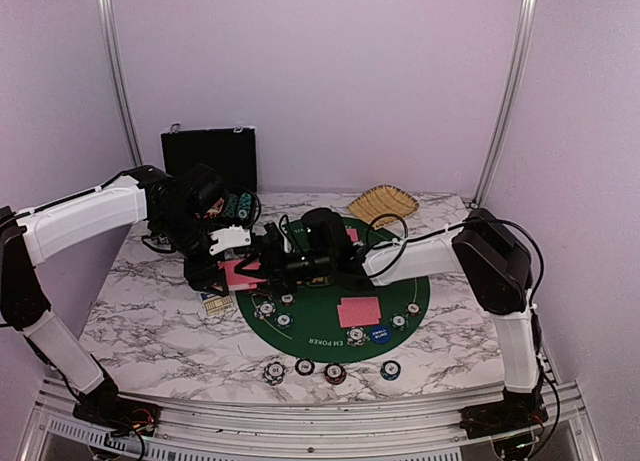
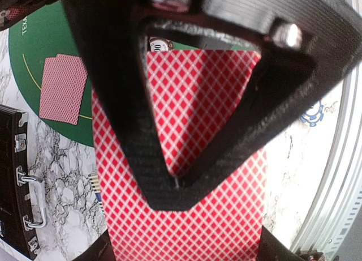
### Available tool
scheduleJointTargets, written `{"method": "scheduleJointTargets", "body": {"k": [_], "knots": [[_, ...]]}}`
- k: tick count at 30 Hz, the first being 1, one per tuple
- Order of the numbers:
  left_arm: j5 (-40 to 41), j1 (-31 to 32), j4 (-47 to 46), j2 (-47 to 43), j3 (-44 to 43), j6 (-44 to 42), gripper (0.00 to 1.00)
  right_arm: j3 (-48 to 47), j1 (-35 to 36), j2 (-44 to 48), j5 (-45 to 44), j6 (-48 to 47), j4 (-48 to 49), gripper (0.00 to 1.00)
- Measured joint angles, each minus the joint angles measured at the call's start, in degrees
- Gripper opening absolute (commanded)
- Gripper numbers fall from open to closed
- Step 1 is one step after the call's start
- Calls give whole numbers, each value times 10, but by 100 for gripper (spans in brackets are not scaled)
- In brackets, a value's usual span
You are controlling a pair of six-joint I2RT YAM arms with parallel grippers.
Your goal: Distribute texas hold em gaming equipment
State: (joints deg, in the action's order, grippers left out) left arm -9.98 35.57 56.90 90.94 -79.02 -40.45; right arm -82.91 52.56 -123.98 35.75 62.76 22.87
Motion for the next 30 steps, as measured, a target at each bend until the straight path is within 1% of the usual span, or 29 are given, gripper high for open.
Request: {"method": "scheduleJointTargets", "body": {"k": [9, 10, 12, 15, 17, 21, 30], "knots": [[0, 0, 0, 0, 0, 0, 0, 19, -14, 32, 0, -19, -33, 45], [0, 0, 0, 0, 0, 0, 0, 19, -14, 34, 0, -20, -36, 42], [0, 0, 0, 0, 0, 0, 0, 19, -14, 36, 0, -24, -40, 30], [1, 0, 4, 0, 0, 0, 0, 21, -15, 40, 0, -28, -46, 17], [2, 0, 4, 0, 0, 0, 0, 21, -15, 42, 0, -31, -51, 11], [4, 0, 4, 0, 0, 0, 0, 22, -18, 48, 0, -35, -67, 8], [4, 0, 4, 0, 0, 0, 0, 47, -34, 87, 0, -50, -93, 8]]}}
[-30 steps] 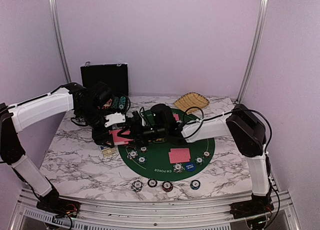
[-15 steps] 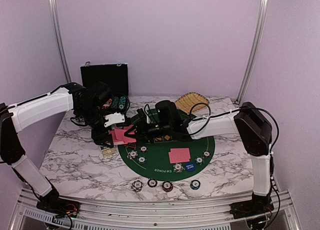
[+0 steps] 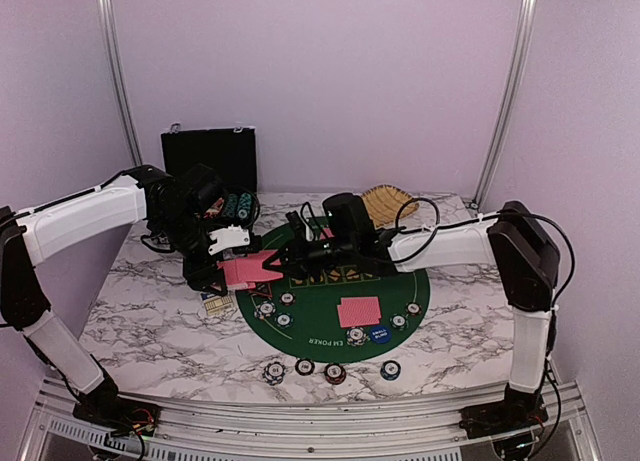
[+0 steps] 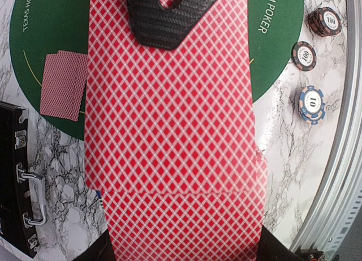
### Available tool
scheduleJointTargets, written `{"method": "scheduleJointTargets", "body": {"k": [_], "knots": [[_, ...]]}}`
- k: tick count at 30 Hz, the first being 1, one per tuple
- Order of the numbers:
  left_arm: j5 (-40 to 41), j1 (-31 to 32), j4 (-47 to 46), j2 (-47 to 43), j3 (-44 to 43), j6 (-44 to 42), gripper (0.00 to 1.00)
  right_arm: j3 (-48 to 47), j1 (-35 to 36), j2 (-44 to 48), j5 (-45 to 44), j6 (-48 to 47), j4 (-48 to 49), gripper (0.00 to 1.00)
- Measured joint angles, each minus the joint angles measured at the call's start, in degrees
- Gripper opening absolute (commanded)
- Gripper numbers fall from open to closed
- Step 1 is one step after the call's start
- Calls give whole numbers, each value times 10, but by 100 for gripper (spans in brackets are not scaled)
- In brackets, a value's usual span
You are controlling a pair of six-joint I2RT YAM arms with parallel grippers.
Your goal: Distribute texas hold em gaming equipment
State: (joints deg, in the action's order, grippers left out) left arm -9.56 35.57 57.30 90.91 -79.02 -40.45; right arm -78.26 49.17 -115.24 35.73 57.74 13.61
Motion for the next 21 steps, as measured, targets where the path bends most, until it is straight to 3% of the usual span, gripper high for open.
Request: {"method": "scheduleJointTargets", "body": {"k": [13, 17, 21], "knots": [[0, 0, 0, -9, 0, 0, 0, 14, -40, 43, -2, -54, -71, 0], [0, 0, 0, -10, 0, 0, 0, -14, -61, 54, -28, -115, -152, 0], [1, 0, 0, -11, 0, 0, 0, -93, -67, 52, -111, -211, -262, 0]]}}
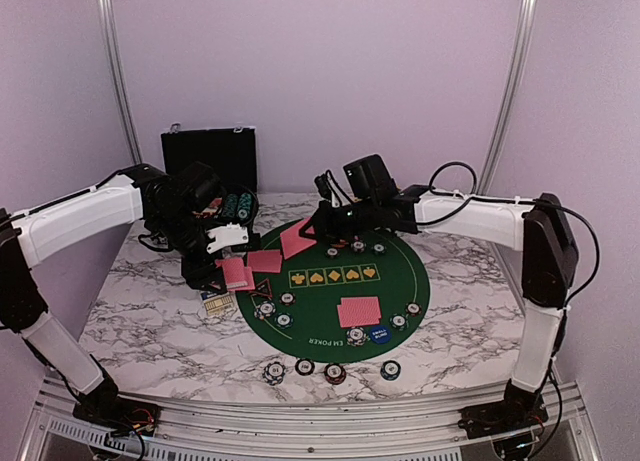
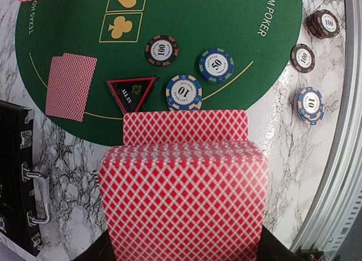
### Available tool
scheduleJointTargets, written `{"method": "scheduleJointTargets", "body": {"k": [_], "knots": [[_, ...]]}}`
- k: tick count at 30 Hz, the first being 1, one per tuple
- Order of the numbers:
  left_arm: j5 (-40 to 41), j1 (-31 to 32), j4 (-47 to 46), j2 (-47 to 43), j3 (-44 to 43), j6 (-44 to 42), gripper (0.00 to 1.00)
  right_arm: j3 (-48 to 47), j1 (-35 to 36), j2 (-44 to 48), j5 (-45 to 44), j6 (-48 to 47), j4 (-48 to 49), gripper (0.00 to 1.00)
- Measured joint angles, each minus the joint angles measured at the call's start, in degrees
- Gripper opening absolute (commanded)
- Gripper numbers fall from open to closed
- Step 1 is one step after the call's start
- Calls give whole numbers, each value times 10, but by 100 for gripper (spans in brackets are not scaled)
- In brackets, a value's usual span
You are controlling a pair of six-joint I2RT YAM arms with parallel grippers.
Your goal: Distribute texas hold em gaming equipment
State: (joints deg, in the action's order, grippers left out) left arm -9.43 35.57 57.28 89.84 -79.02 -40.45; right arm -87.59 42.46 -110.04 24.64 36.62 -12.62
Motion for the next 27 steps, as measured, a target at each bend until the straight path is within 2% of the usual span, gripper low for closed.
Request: {"method": "scheduleJointTargets", "body": {"k": [7, 16, 20, 27], "knots": [[1, 0, 0, -10, 0, 0, 0, -125, 14, -40, -193, -174, -108, 0], [5, -4, 0, -18, 2, 0, 0, -156, 65, -119, -430, -365, -143, 0], [5, -5, 1, -23, 9, 0, 0, -151, 90, -135, -499, -434, -127, 0], [5, -6, 2, -27, 10, 0, 0, -149, 113, -171, -556, -524, -87, 0]]}}
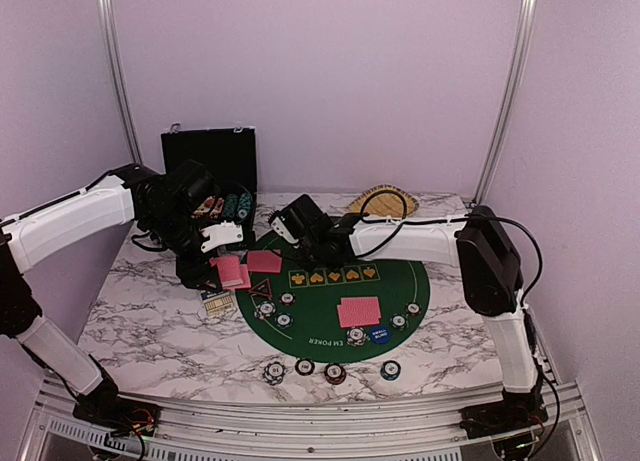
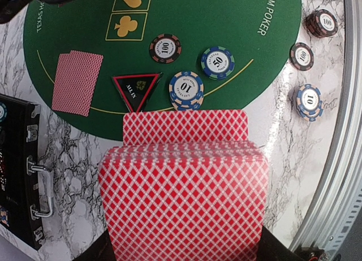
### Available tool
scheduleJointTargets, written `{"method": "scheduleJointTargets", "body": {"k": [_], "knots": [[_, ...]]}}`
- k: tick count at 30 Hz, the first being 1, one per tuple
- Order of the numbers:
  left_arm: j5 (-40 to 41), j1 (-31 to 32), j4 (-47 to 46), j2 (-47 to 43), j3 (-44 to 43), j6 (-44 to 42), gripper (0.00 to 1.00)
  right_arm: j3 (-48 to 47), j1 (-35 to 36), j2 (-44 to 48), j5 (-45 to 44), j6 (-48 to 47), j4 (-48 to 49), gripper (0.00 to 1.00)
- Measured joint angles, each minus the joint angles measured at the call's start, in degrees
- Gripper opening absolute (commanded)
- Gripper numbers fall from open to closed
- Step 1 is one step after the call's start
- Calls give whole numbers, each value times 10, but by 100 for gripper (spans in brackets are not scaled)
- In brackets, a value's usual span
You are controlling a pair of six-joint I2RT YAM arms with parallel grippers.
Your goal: Distribute texas hold em gaming equipment
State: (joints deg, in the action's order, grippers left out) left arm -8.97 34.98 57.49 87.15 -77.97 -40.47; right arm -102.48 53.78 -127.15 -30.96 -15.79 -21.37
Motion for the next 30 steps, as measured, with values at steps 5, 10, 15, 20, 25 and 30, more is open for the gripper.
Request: {"method": "scheduleJointTargets", "body": {"k": [5, 10, 15, 20, 25, 30], "knots": [[0, -1, 0, 0, 0, 0, 0, 32, 9, -21, -18, -52, 32, 0], [0, -1, 1, 0, 0, 0, 0, 51, 16, -36, -11, -82, 40, 6], [0, -1, 1, 0, 0, 2, 0, 70, 16, -36, 16, -99, 53, 12], [0, -1, 3, 0, 0, 3, 0, 90, 16, -33, 52, -97, 56, 44], [-1, -1, 7, 0, 0, 3, 0, 112, 15, -5, 86, -81, 63, 72], [-2, -1, 8, 0, 0, 3, 0, 137, 12, 22, 128, -50, 62, 75]]}}
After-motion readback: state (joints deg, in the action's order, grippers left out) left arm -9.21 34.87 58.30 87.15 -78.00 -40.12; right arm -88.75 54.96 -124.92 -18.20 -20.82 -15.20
